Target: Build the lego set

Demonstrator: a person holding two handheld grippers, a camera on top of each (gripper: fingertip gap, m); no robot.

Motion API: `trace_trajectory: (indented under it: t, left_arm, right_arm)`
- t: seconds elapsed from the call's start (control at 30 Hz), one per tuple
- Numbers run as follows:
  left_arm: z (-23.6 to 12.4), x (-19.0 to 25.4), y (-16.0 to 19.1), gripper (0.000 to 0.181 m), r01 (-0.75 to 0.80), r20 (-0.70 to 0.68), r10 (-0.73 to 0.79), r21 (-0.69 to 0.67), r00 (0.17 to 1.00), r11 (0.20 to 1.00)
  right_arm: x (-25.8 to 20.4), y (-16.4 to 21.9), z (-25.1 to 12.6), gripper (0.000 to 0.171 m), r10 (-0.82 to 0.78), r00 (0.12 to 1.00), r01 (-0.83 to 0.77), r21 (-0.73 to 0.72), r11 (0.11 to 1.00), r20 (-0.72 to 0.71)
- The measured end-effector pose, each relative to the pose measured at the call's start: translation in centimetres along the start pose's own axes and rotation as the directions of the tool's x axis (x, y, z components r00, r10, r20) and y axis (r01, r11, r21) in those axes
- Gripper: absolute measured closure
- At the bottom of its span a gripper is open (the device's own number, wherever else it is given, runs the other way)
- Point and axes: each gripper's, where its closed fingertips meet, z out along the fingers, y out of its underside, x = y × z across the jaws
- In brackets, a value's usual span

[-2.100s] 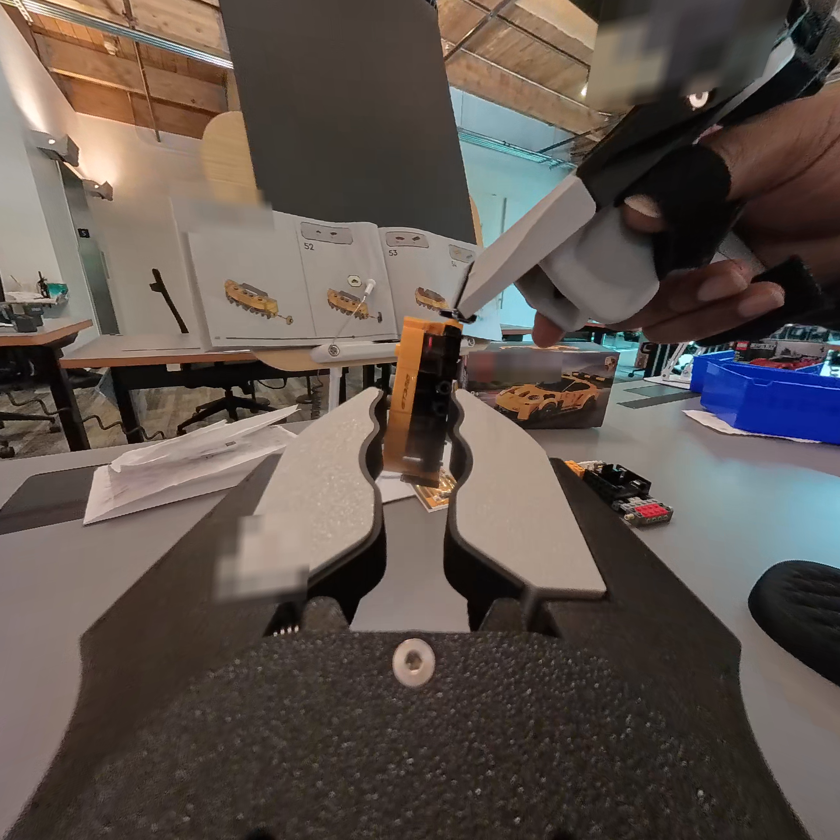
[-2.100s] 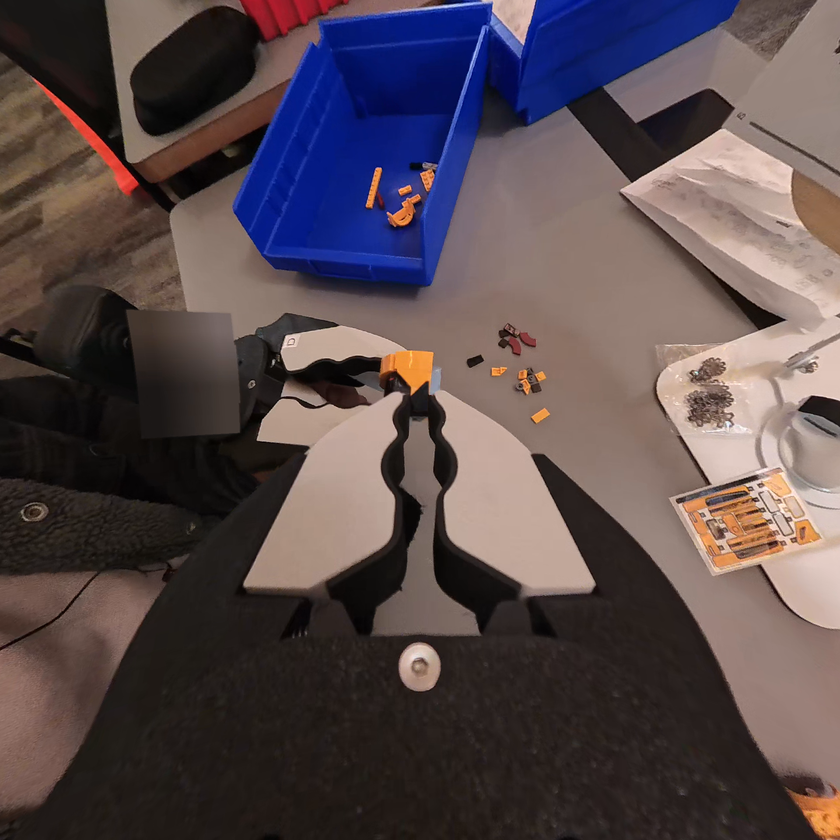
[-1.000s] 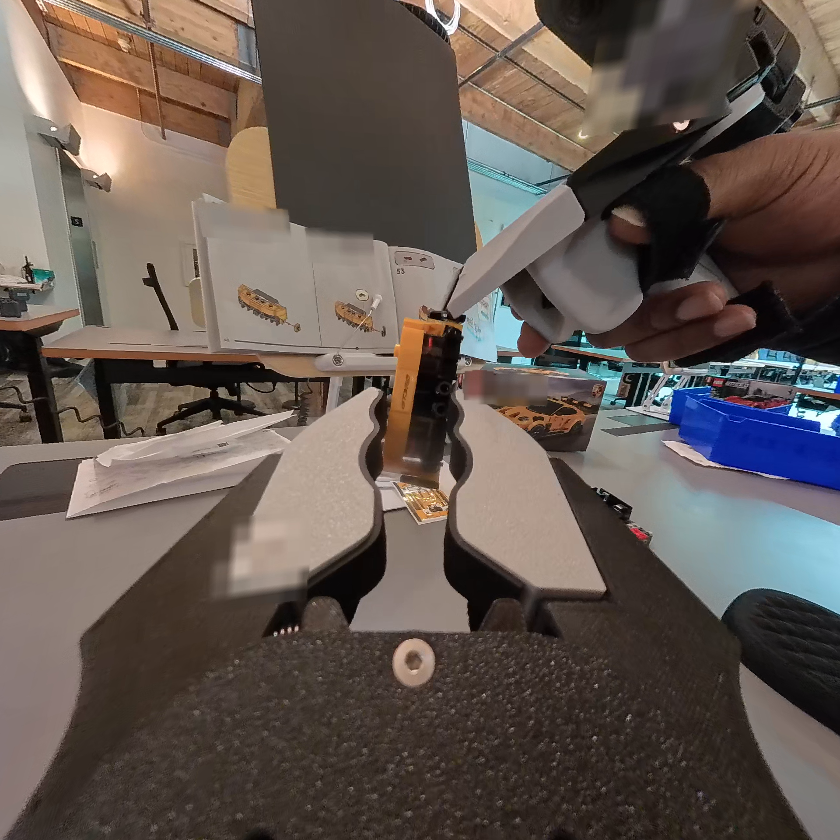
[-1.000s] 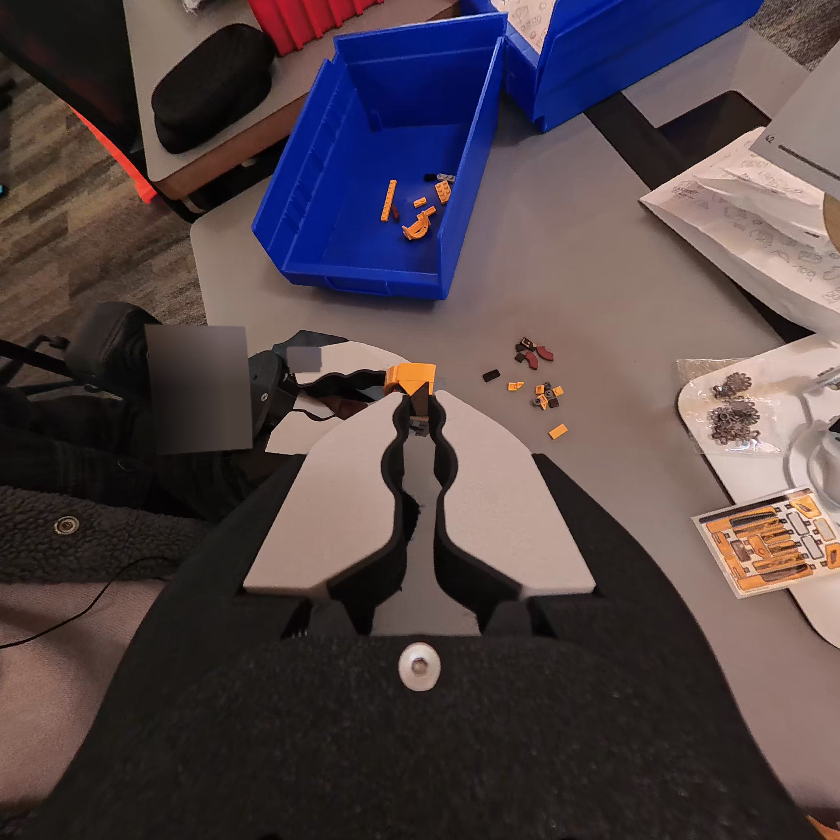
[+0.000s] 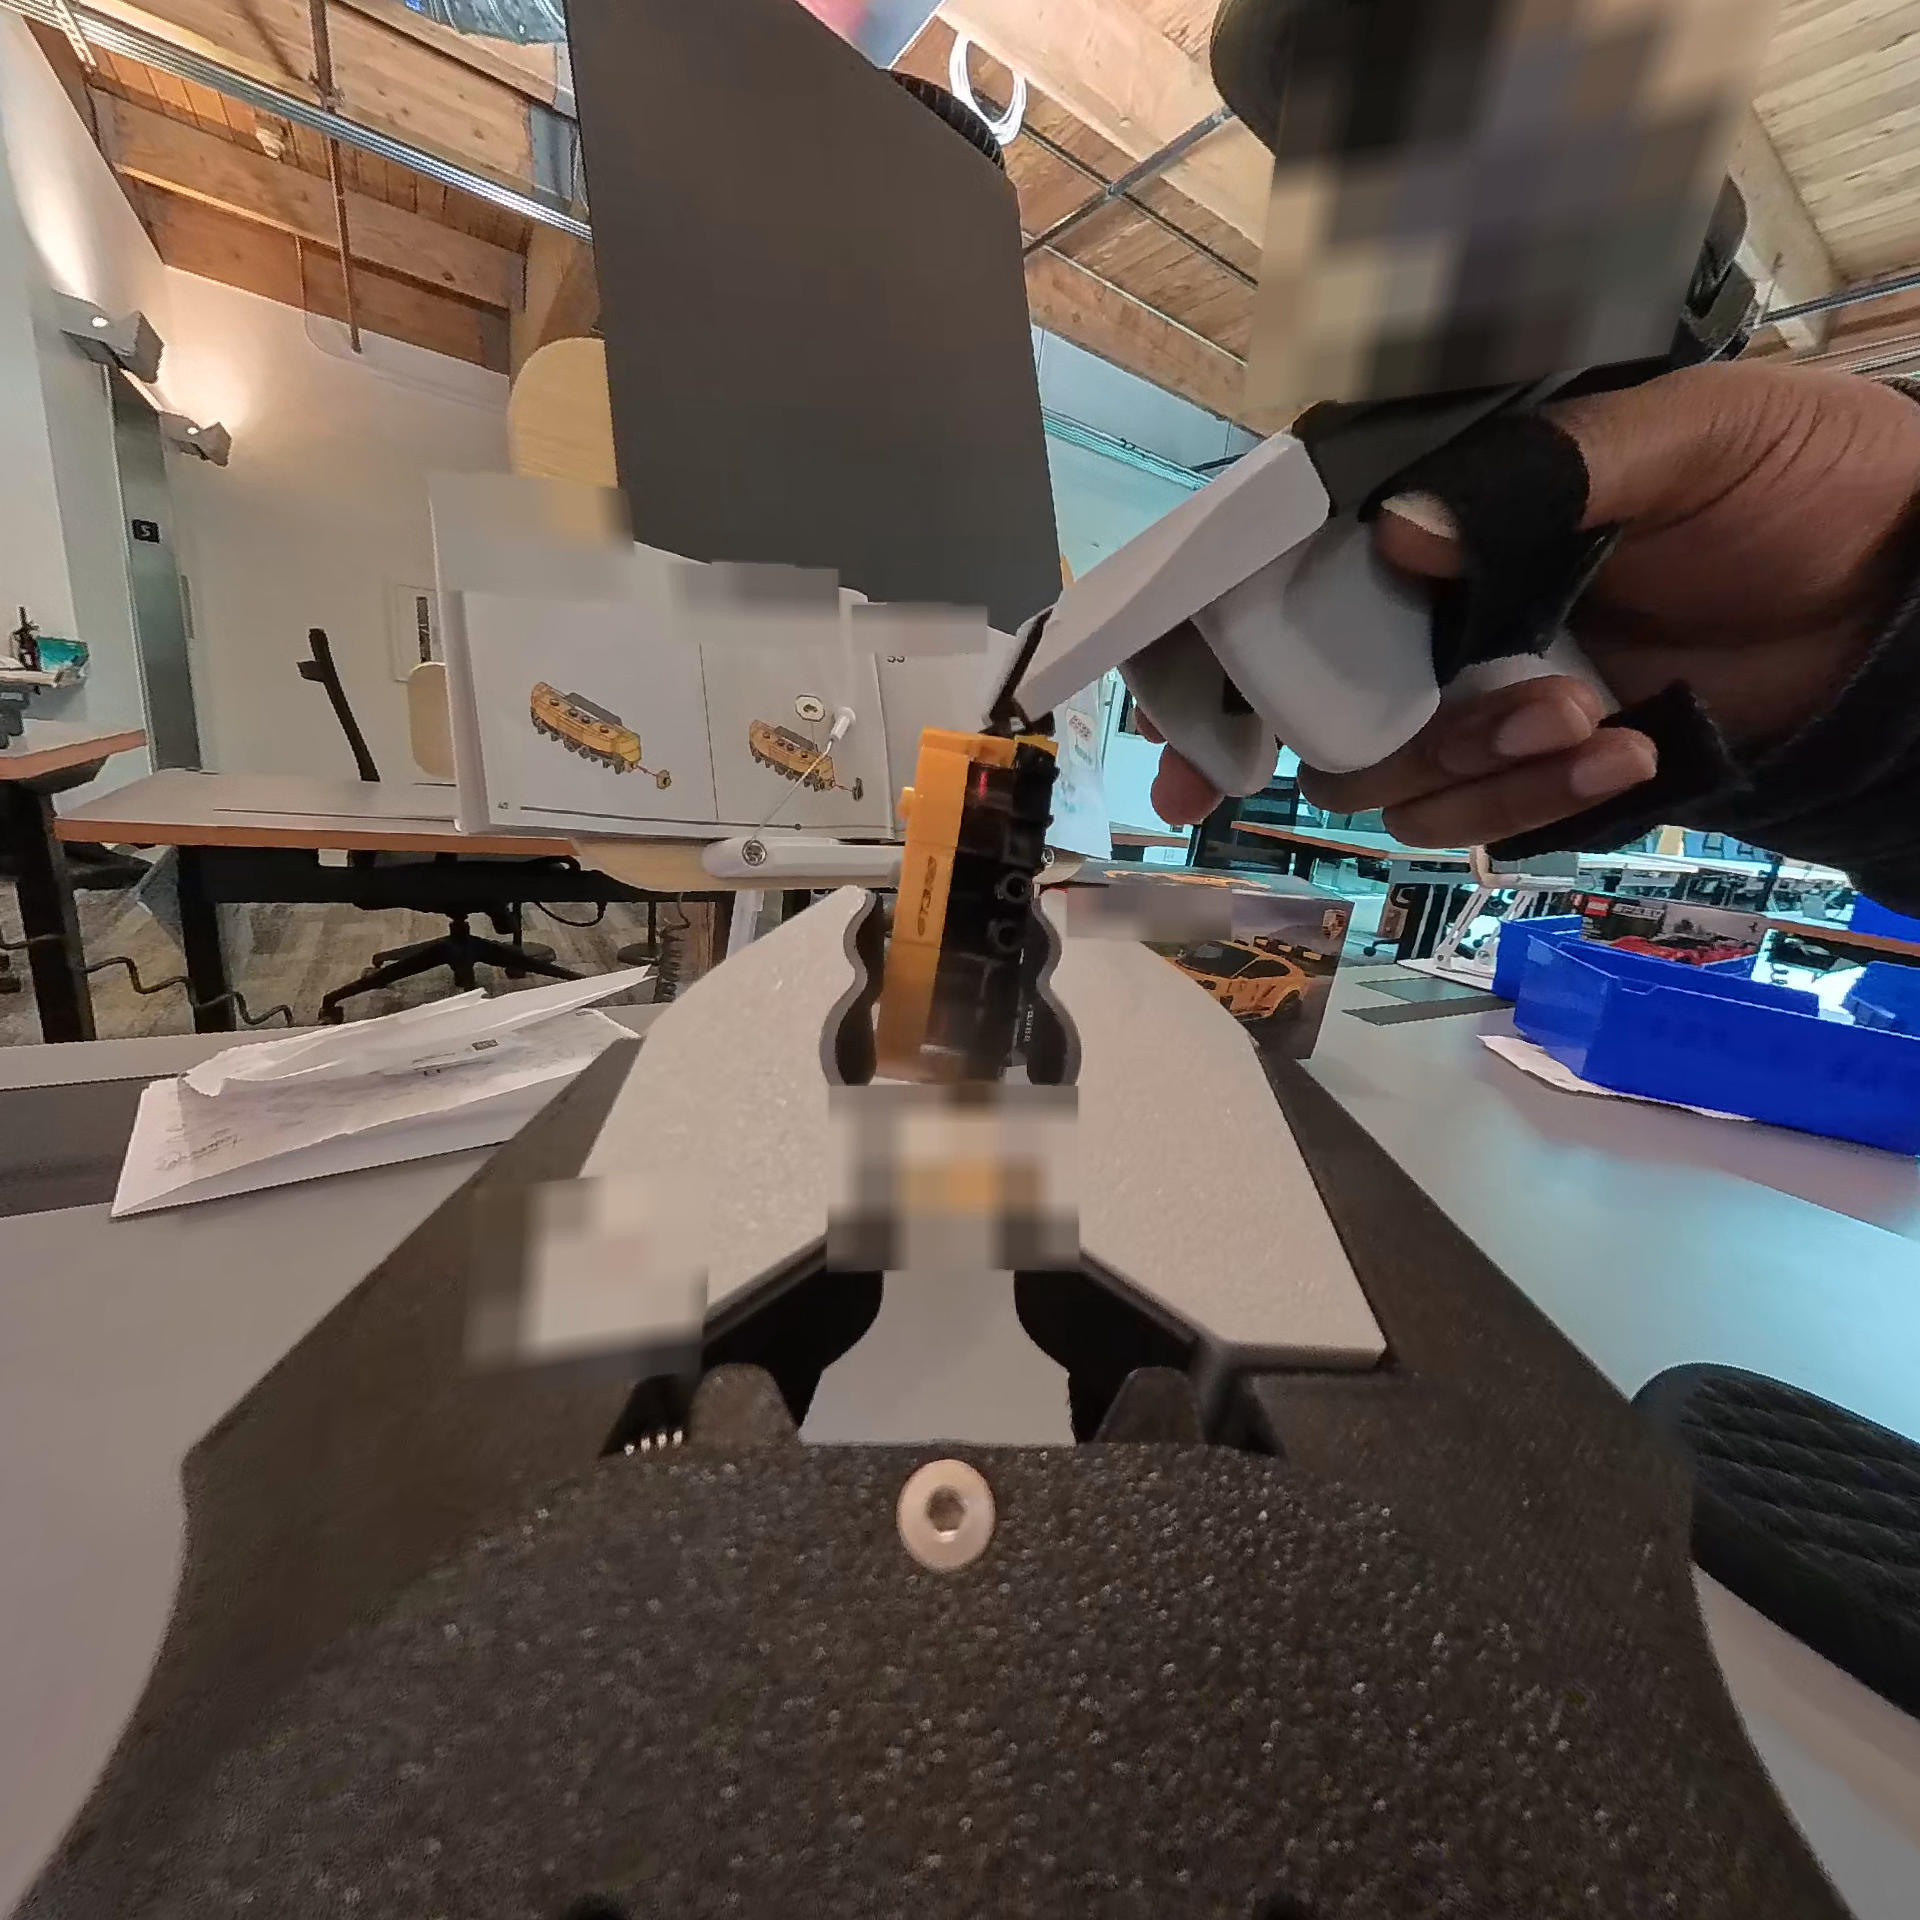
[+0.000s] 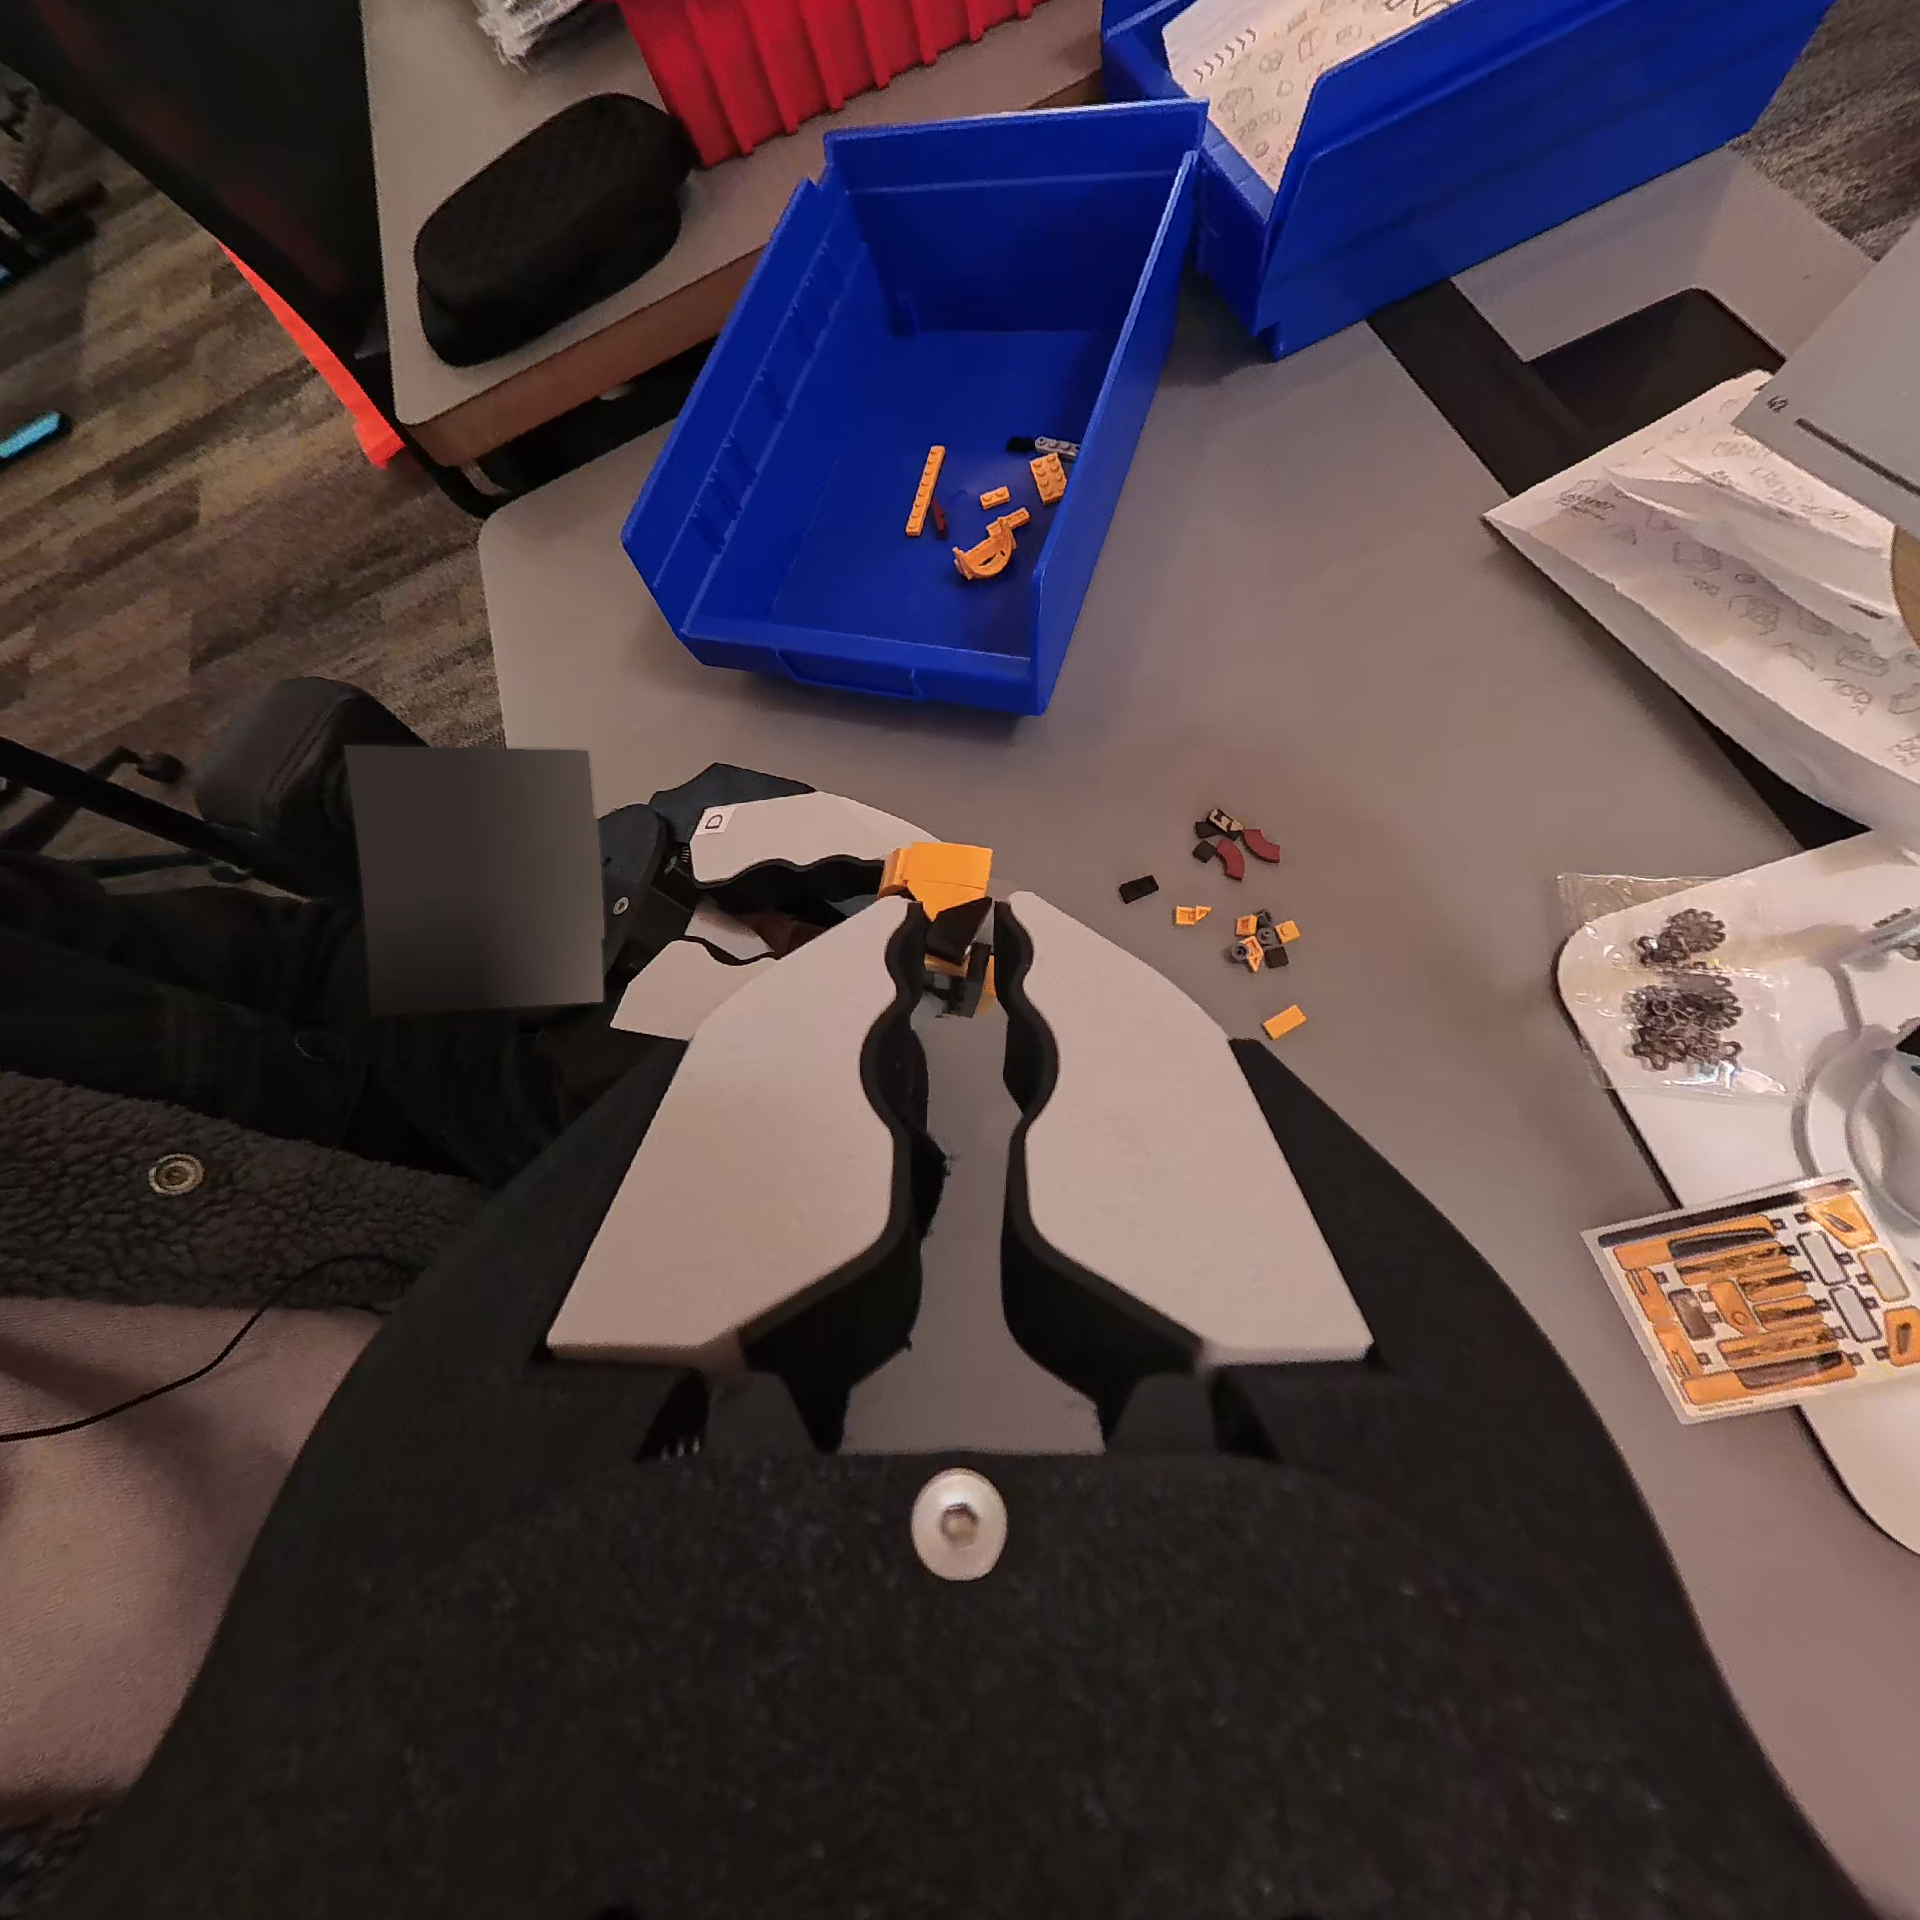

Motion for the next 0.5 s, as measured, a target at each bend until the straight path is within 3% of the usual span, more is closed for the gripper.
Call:
trace_trajectory:
  t: [0.3, 0.4, 0.5]
  left_arm:
    - [-0.1, 0.0, -0.2, 0.156, 0.008, -0.007, -0.008, 0.009, 1.0, 1.0]
    - [-0.2, 0.1, -0.3, 0.156, 0.02, -0.02, -0.02, 0.015, 1.0, 1.0]
    - [-0.3, 0.4, -0.4, 0.156, 0.039, -0.053, -0.038, 0.015, 0.998, 0.999]
  right_arm:
    - [-0.6, -1.0, -0.8, 0.155, -0.054, 0.998, 0.052, 0.074, 0.996, 0.031]
    - [-1.7, -1.8, -2.0, 0.147, -0.308, 0.951, 0.306, 0.148, 0.94, -0.012]
    - [-1.9, -0.8, -2.6, 0.139, -0.639, 0.748, 0.659, 0.083, 0.748, -0.177]
